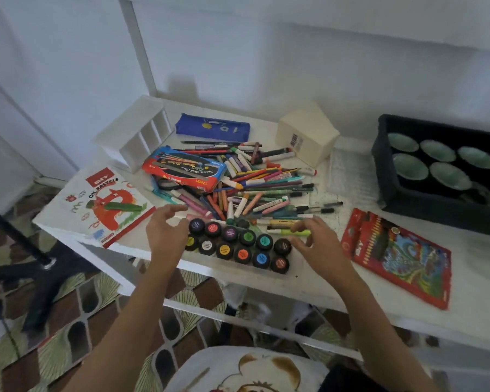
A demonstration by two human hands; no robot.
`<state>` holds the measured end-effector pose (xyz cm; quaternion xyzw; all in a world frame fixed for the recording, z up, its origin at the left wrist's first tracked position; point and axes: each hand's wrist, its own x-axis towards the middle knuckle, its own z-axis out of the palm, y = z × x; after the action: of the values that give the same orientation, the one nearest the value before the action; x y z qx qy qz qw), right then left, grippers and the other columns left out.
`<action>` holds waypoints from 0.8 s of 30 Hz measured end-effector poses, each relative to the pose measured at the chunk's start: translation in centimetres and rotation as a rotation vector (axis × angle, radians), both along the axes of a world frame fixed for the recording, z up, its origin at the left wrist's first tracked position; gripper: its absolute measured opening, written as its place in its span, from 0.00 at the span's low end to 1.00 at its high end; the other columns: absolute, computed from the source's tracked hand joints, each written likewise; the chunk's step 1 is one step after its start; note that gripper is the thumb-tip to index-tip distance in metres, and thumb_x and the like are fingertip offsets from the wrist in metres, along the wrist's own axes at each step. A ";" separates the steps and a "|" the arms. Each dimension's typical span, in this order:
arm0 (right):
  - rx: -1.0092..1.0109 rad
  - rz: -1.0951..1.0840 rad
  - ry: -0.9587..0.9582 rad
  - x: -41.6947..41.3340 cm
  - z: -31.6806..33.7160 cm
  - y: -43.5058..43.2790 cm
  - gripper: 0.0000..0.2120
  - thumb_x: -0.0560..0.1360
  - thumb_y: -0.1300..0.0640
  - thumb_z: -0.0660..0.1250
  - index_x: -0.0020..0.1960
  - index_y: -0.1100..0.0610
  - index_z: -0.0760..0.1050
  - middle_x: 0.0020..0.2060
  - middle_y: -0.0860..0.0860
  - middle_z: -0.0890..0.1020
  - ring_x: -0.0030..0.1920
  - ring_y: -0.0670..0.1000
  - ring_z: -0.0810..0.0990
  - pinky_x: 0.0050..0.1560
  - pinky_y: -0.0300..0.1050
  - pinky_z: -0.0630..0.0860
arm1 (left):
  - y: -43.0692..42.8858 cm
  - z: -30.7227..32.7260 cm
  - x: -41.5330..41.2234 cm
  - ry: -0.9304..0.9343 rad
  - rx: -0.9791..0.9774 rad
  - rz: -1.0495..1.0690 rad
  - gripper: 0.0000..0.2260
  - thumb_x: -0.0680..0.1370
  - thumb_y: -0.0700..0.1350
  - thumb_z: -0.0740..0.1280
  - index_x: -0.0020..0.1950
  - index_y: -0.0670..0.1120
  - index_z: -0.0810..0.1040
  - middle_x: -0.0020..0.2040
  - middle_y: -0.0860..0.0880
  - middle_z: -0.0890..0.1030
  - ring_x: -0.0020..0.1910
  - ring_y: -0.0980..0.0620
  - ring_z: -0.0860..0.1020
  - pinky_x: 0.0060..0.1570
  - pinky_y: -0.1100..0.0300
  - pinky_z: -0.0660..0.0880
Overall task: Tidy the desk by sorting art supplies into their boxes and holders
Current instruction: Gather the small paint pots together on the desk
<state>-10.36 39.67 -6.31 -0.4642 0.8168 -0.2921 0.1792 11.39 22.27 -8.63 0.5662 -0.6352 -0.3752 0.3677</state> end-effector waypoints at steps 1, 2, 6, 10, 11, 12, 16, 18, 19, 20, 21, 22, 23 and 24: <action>-0.027 -0.043 -0.002 0.2 0.3 0.6 0.05 0.75 0.54 0.68 0.49 0.54 0.76 0.47 0.46 0.74 0.35 0.48 0.74 0.40 0.36 0.67 | 0.2 0.5 -0.5 0.001 -0.035 -0.045 0.10 0.71 0.33 0.66 0.48 0.45 0.82 0.49 0.48 0.82 0.51 0.50 0.78 0.54 0.55 0.74; -0.055 -0.097 -0.008 0.5 0.5 1.5 0.04 0.75 0.54 0.68 0.48 0.54 0.76 0.46 0.46 0.74 0.34 0.47 0.74 0.40 0.35 0.67 | 0.5 1.1 -1.3 0.005 -0.051 -0.120 0.10 0.71 0.32 0.66 0.46 0.44 0.82 0.45 0.48 0.82 0.47 0.51 0.78 0.50 0.58 0.75; -0.165 -0.287 -0.105 1.0 1.3 5.2 0.02 0.74 0.59 0.68 0.45 0.54 0.77 0.43 0.46 0.77 0.37 0.41 0.74 0.40 0.27 0.69 | 2.5 3.0 -5.1 0.038 -0.057 -0.427 0.10 0.72 0.31 0.67 0.41 0.46 0.82 0.39 0.52 0.82 0.38 0.61 0.78 0.39 0.71 0.73; -0.217 -0.479 -0.148 1.0 1.7 9.9 0.02 0.75 0.60 0.68 0.44 0.55 0.78 0.40 0.44 0.79 0.37 0.41 0.74 0.37 0.24 0.68 | 5.6 3.9 -9.6 0.056 0.016 -0.757 0.14 0.73 0.31 0.66 0.50 0.49 0.79 0.40 0.53 0.80 0.36 0.60 0.76 0.38 0.71 0.73; -0.219 -0.517 -0.159 0.9 1.6 11.0 0.03 0.75 0.60 0.68 0.44 0.54 0.78 0.40 0.44 0.79 0.37 0.41 0.75 0.36 0.25 0.69 | 6.5 4.1 -10.7 0.074 0.076 -0.833 0.16 0.74 0.32 0.66 0.54 0.50 0.77 0.42 0.52 0.80 0.34 0.58 0.75 0.35 0.68 0.73; -0.229 -0.574 -0.175 0.6 1.6 12.4 0.04 0.75 0.60 0.68 0.43 0.52 0.78 0.40 0.43 0.79 0.37 0.42 0.75 0.35 0.26 0.69 | 7.8 4.3 -12.0 0.074 0.132 -0.912 0.17 0.74 0.33 0.66 0.58 0.51 0.74 0.44 0.51 0.80 0.32 0.57 0.74 0.32 0.65 0.72; -0.266 -0.789 -0.216 -0.7 1.1 17.6 0.06 0.75 0.56 0.68 0.41 0.47 0.77 0.40 0.43 0.80 0.39 0.46 0.79 0.36 0.37 0.71 | 12.6 4.4 -17.1 -0.011 0.203 -1.126 0.19 0.74 0.35 0.67 0.61 0.51 0.70 0.46 0.50 0.79 0.35 0.56 0.75 0.31 0.68 0.72; -0.294 -0.859 -0.224 -1.5 0.8 20.1 0.05 0.75 0.56 0.67 0.42 0.49 0.78 0.40 0.45 0.81 0.39 0.49 0.80 0.38 0.42 0.74 | 15.1 4.4 -19.2 -0.056 0.210 -1.203 0.19 0.75 0.37 0.67 0.61 0.52 0.69 0.48 0.50 0.78 0.39 0.56 0.76 0.35 0.69 0.72; -0.299 -0.891 -0.223 -2.0 0.7 21.4 0.05 0.76 0.57 0.67 0.42 0.50 0.78 0.39 0.45 0.82 0.38 0.50 0.80 0.38 0.43 0.75 | 16.4 4.3 -20.3 -0.077 0.208 -1.240 0.19 0.75 0.37 0.68 0.61 0.52 0.69 0.49 0.50 0.78 0.42 0.56 0.76 0.37 0.68 0.72; -0.300 -0.918 -0.222 -2.5 0.5 22.5 0.06 0.76 0.58 0.66 0.42 0.50 0.78 0.39 0.45 0.82 0.37 0.52 0.80 0.38 0.44 0.75 | 17.6 4.2 -21.2 -0.095 0.204 -1.274 0.19 0.75 0.38 0.68 0.61 0.52 0.68 0.50 0.50 0.78 0.45 0.56 0.76 0.39 0.69 0.72; -0.301 -0.943 -0.220 -3.1 0.2 23.6 0.06 0.76 0.58 0.66 0.42 0.50 0.79 0.39 0.44 0.82 0.36 0.54 0.80 0.38 0.45 0.75 | 18.7 4.0 -22.2 -0.107 0.206 -1.305 0.18 0.75 0.38 0.68 0.62 0.52 0.69 0.51 0.51 0.77 0.45 0.58 0.76 0.38 0.70 0.72; -0.304 -0.972 -0.220 -3.9 -0.1 24.8 0.07 0.76 0.59 0.66 0.42 0.50 0.79 0.39 0.44 0.82 0.36 0.56 0.80 0.37 0.45 0.75 | 20.0 3.9 -23.5 -0.117 0.206 -1.335 0.18 0.76 0.38 0.67 0.62 0.51 0.70 0.52 0.51 0.77 0.44 0.59 0.76 0.37 0.71 0.72; -0.304 -0.997 -0.228 -4.7 -0.3 25.8 0.07 0.76 0.59 0.66 0.42 0.50 0.79 0.38 0.44 0.82 0.37 0.57 0.80 0.37 0.44 0.75 | 21.0 3.7 -24.8 -0.138 0.209 -1.355 0.17 0.76 0.38 0.67 0.63 0.51 0.70 0.53 0.51 0.77 0.44 0.59 0.76 0.36 0.71 0.72; -0.307 -1.023 -0.236 -5.9 -0.6 27.1 0.07 0.76 0.60 0.66 0.41 0.50 0.79 0.38 0.46 0.82 0.37 0.56 0.80 0.35 0.43 0.74 | 22.3 3.6 -26.4 -0.157 0.216 -1.370 0.17 0.76 0.38 0.66 0.63 0.51 0.71 0.53 0.52 0.76 0.45 0.59 0.76 0.36 0.70 0.73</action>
<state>-16.26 66.77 -6.92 0.0074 0.8607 -0.5079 0.0347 -14.97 44.59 -5.04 0.0970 -0.8330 -0.5416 -0.0570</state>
